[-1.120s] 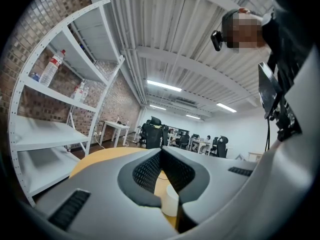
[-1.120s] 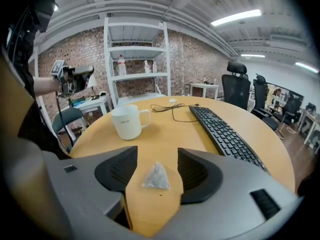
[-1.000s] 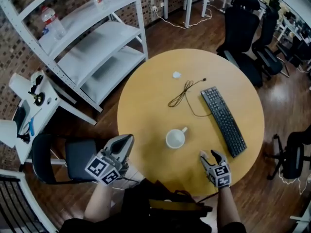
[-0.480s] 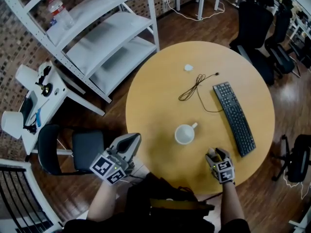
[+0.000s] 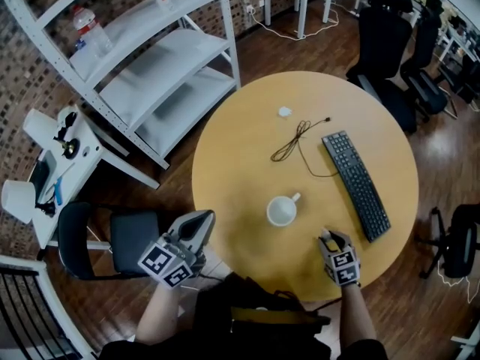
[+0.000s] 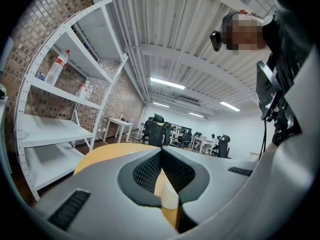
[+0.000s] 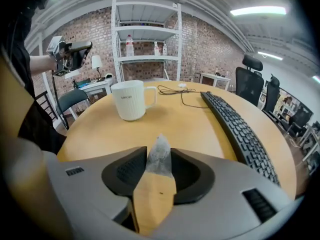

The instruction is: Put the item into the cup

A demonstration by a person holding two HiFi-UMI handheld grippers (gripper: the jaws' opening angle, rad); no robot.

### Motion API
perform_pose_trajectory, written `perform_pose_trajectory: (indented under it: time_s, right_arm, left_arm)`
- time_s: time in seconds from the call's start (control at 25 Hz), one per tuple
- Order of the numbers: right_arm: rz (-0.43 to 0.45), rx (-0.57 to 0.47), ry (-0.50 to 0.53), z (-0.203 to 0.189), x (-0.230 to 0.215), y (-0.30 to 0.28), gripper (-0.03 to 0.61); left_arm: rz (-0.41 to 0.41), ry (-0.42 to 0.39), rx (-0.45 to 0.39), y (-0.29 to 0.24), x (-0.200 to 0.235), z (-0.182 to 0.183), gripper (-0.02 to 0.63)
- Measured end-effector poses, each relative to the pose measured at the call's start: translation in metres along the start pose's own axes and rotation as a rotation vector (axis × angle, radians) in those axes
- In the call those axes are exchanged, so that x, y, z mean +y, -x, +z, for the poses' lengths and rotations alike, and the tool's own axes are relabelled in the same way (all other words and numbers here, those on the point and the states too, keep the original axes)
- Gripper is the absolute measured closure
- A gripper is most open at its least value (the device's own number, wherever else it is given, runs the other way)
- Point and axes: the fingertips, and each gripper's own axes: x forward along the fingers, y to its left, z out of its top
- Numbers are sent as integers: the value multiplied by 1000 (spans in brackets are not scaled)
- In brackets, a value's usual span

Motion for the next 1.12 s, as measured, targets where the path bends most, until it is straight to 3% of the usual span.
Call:
perform_pose_trajectory:
  time_s: [0.32,0.56,1.12]
  right_arm:
    - [-21,-207,89,109,5,27,445]
    - [32,-306,113,170,30,33,445]
    - [151,-258,175,182,69,8,432]
  left_arm:
    - [-23,-7,-46,-1,6,10,614]
    - [0,22,-112,17,20,18,614]
    - [102,66,-153,65,41,11,614]
